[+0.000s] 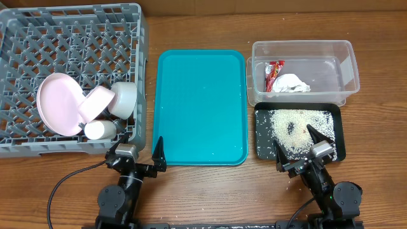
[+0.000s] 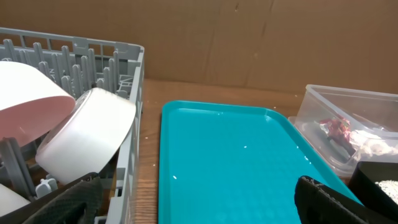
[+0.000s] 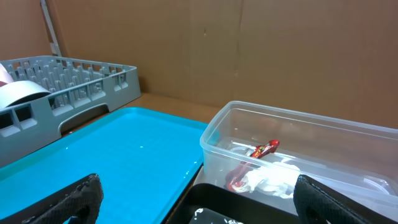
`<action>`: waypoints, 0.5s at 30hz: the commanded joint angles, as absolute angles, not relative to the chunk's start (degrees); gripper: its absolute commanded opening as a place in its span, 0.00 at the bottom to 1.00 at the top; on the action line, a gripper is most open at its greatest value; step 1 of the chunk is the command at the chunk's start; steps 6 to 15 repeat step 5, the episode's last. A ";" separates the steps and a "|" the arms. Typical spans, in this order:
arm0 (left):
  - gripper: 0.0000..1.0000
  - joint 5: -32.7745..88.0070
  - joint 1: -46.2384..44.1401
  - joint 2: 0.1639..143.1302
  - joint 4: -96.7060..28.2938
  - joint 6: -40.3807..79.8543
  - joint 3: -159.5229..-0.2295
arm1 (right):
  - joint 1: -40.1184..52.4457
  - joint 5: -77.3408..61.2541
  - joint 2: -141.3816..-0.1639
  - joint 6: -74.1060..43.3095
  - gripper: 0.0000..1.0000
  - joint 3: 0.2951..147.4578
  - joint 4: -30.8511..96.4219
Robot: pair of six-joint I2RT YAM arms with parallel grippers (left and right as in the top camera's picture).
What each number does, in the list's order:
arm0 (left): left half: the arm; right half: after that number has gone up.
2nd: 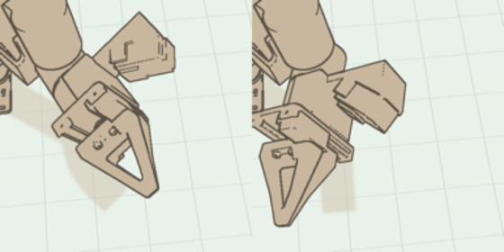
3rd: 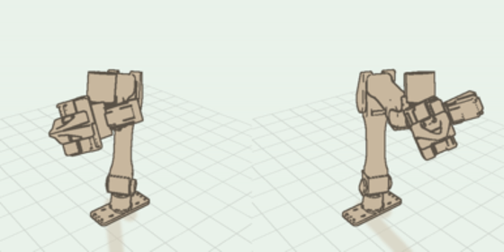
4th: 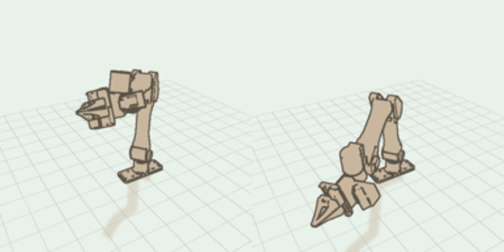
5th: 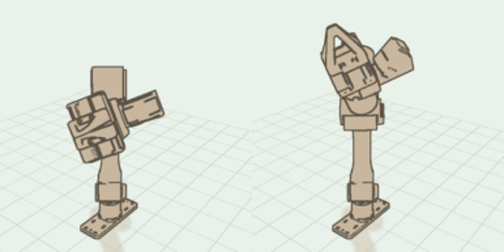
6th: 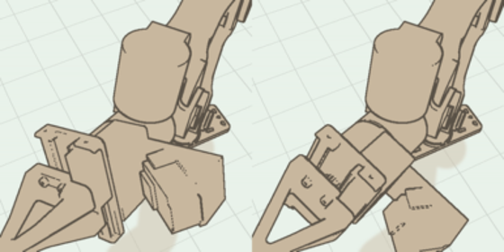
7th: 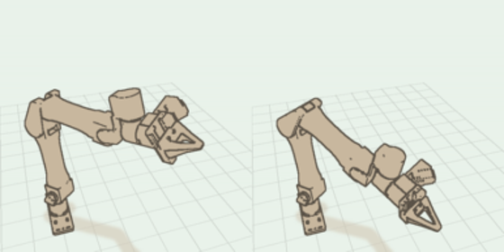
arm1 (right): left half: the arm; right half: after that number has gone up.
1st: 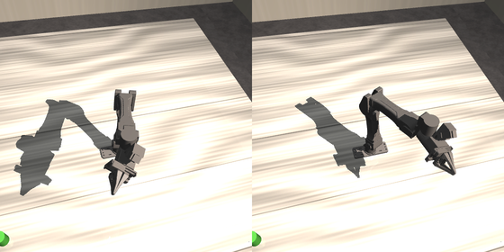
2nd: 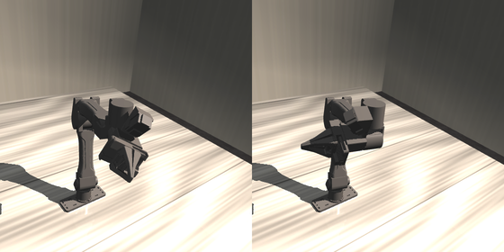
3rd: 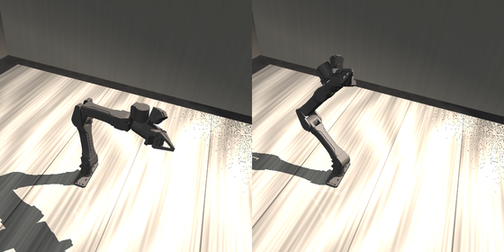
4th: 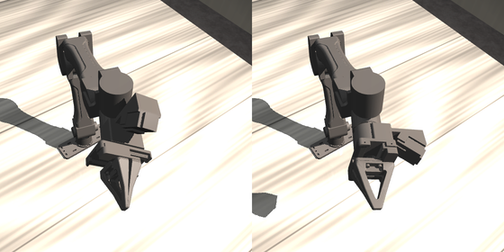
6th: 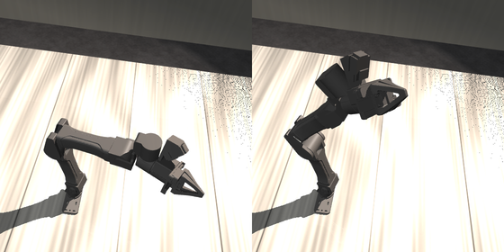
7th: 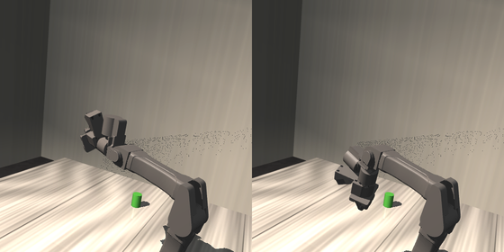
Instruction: Sort waste into correct bins and load items into the dishwasher
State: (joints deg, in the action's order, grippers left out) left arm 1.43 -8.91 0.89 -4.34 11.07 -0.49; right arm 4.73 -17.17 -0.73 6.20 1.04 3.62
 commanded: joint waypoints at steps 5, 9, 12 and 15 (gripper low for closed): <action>1.00 0.93 -8.60 0.36 -4.45 12.01 -0.30 | 4.47 -17.21 -0.25 6.00 1.00 0.47 3.25; 1.00 0.93 -8.60 0.36 -4.45 12.01 -0.30 | 4.47 -17.21 -0.25 6.00 1.00 0.47 3.25; 1.00 0.93 -8.60 0.36 -4.45 12.01 -0.30 | 4.47 -17.21 -0.25 6.00 1.00 0.47 3.25; 1.00 0.93 -8.60 0.36 -4.45 12.01 -0.30 | 4.47 -17.21 -0.25 6.00 1.00 0.47 3.25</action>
